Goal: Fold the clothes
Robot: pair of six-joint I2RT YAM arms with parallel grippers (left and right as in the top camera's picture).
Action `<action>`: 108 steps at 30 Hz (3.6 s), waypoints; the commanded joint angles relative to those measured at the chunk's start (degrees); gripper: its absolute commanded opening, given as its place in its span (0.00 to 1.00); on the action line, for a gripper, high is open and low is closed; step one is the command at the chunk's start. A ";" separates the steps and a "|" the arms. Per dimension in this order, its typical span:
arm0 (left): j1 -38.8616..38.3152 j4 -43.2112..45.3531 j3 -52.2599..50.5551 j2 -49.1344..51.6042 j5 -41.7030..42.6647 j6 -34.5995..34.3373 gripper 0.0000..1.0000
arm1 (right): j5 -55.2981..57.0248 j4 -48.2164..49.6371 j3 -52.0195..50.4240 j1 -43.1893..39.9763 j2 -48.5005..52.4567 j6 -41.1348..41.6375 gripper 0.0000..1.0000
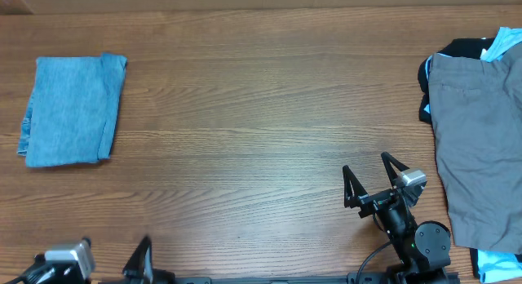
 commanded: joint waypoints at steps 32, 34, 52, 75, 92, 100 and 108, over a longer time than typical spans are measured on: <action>8.09 83.14 -74.36 -19.61 13.07 1.14 1.00 | -0.02 0.31 -0.59 -0.17 -0.52 0.09 1.00; 8.07 82.66 -74.55 -19.61 12.09 1.38 1.00 | -0.02 0.31 -0.59 -0.17 -0.52 0.09 1.00; 8.09 75.82 -74.55 -19.61 4.15 19.61 1.00 | -0.02 0.31 -0.59 -0.17 -0.52 0.09 1.00; 8.09 75.84 -74.55 -19.58 4.35 18.95 1.00 | -0.02 0.31 -0.59 -0.17 -0.52 0.09 1.00; 8.09 75.84 -74.55 -19.58 4.35 18.95 1.00 | 5.16 -0.37 -0.57 -0.17 -0.52 -12.48 1.00; 8.09 75.84 -74.55 -19.58 4.35 18.97 1.00 | 5.09 -0.37 -0.57 -0.17 -0.52 -12.39 1.00; 8.09 75.82 -74.55 -19.58 4.35 18.97 1.00 | 5.09 -0.37 -0.57 -0.17 -0.52 -12.41 1.00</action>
